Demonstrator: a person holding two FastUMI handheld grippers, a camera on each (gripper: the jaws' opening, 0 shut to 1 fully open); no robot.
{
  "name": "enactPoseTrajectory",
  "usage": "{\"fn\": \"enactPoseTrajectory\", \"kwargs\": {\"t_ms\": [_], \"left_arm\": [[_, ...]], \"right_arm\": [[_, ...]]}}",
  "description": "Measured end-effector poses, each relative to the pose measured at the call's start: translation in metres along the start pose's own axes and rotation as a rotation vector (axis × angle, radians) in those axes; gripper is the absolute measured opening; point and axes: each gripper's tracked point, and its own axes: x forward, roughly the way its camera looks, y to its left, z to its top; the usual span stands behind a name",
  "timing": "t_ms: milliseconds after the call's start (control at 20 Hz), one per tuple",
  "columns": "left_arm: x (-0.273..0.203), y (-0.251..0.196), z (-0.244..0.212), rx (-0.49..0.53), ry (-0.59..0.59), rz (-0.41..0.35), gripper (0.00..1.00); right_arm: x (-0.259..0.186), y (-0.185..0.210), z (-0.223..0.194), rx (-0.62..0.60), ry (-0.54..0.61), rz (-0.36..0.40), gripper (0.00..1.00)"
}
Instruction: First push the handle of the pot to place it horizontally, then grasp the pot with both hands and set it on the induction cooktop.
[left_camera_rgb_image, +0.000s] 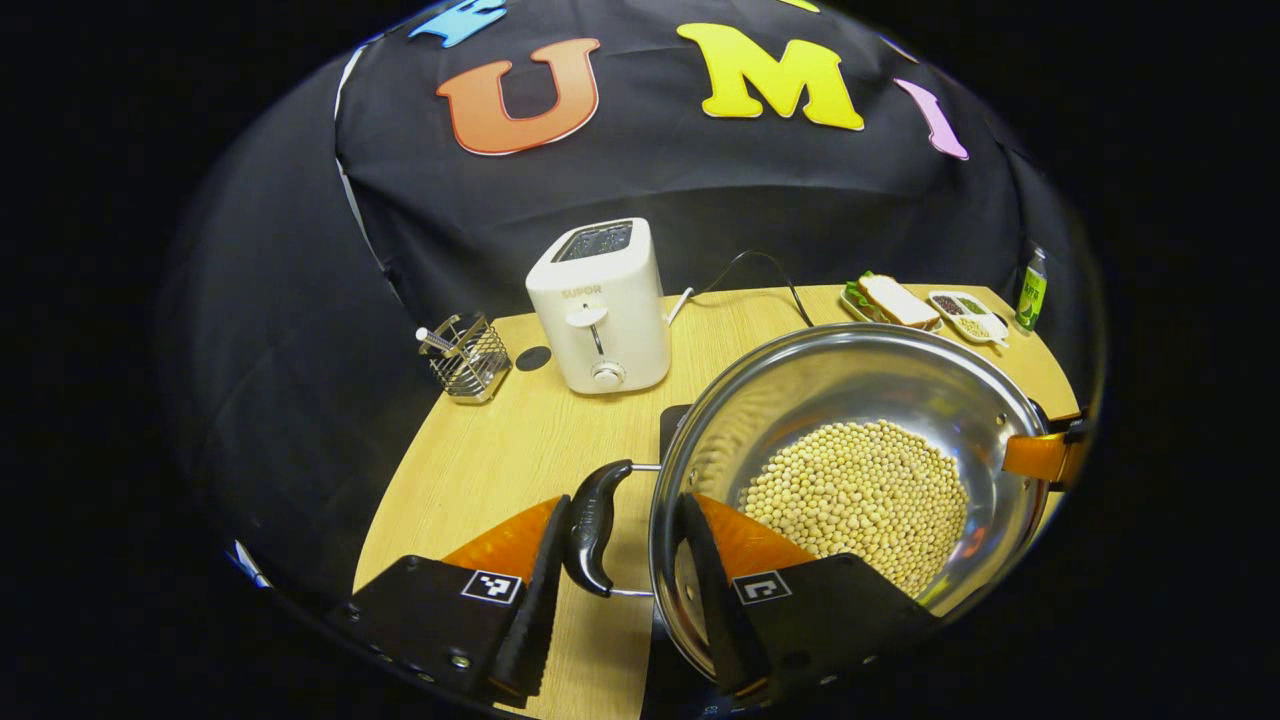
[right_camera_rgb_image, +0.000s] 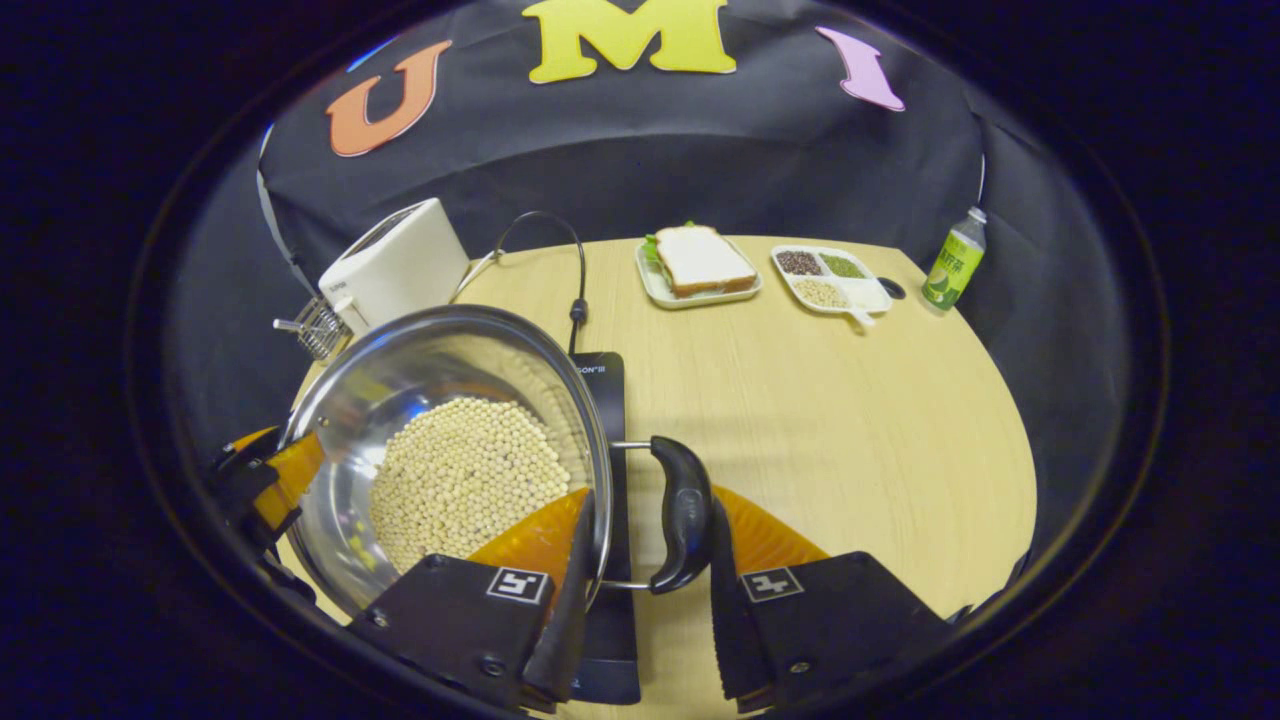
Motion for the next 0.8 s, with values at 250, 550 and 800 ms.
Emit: {"fn": "enactPoseTrajectory", "kwargs": {"t_ms": [250,550,800], "left_arm": [[-0.001,0.005,-0.004,0.005,-0.021,0.011,0.70],[-0.034,0.016,0.016,-0.023,-0.130,0.039,0.97],[-0.085,0.002,0.045,-0.015,-0.213,0.015,0.97]], "right_arm": [[-0.001,-0.003,0.001,0.021,-0.017,0.019,0.59],[-0.039,-0.016,0.030,-0.014,-0.187,0.039,0.80],[-0.088,-0.019,0.050,-0.098,-0.290,0.058,0.80]]}}
